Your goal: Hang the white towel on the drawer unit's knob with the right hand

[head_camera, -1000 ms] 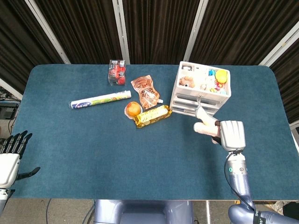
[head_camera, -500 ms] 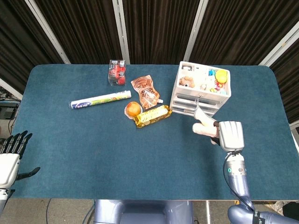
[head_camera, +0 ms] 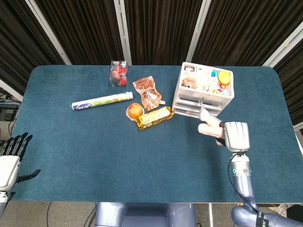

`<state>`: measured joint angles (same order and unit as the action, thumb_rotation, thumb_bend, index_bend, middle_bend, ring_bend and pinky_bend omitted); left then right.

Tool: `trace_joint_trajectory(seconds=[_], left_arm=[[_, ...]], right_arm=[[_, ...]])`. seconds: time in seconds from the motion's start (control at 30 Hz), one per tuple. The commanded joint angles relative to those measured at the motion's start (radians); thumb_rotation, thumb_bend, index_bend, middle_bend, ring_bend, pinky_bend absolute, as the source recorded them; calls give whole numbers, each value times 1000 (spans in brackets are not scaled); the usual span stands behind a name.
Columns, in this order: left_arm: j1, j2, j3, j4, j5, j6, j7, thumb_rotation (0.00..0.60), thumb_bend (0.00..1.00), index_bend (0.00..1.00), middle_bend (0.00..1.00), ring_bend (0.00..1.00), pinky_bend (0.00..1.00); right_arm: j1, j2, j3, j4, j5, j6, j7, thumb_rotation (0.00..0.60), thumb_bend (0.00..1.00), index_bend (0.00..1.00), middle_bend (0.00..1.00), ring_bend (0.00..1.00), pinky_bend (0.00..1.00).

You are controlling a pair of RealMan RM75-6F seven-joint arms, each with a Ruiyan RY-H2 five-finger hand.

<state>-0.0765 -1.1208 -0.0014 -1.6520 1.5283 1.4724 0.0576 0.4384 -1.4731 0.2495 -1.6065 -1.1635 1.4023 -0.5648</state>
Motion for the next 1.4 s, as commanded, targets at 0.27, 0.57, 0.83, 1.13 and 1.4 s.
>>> trace_joint_trajectory(seconds=[0.27,0.57,0.83,1.13,1.4], left_arm=[[0,1,0,0,0,-1,-2,600,0,0,0,0,0],[0,1,0,1,0,0,-2,600,0,0,0,0,0],[0,0,0,1,2,1,0,600,0,0,0,0,0],[1,-1,1,1,2,2,2,600,0,0,0,0,0],[1,-2,1,2,2,1,4,600,0,0,0,0,0]], right_arm=[[-1,-10,-11,3,7,-7,-10,600,468,845,1000,991,922],[-3,-15,-6,12,-13,6,19,600,468,845,1000,991,922],[-11,-16,-11,11,-48,26,45,600,469,845,1000,991,922],[-21,-5,-8,-8,-54,37,50,600,469,845,1000,991,922],[-24,1,-6,-16,-50,33,48,600,468,845,1000,991,922]])
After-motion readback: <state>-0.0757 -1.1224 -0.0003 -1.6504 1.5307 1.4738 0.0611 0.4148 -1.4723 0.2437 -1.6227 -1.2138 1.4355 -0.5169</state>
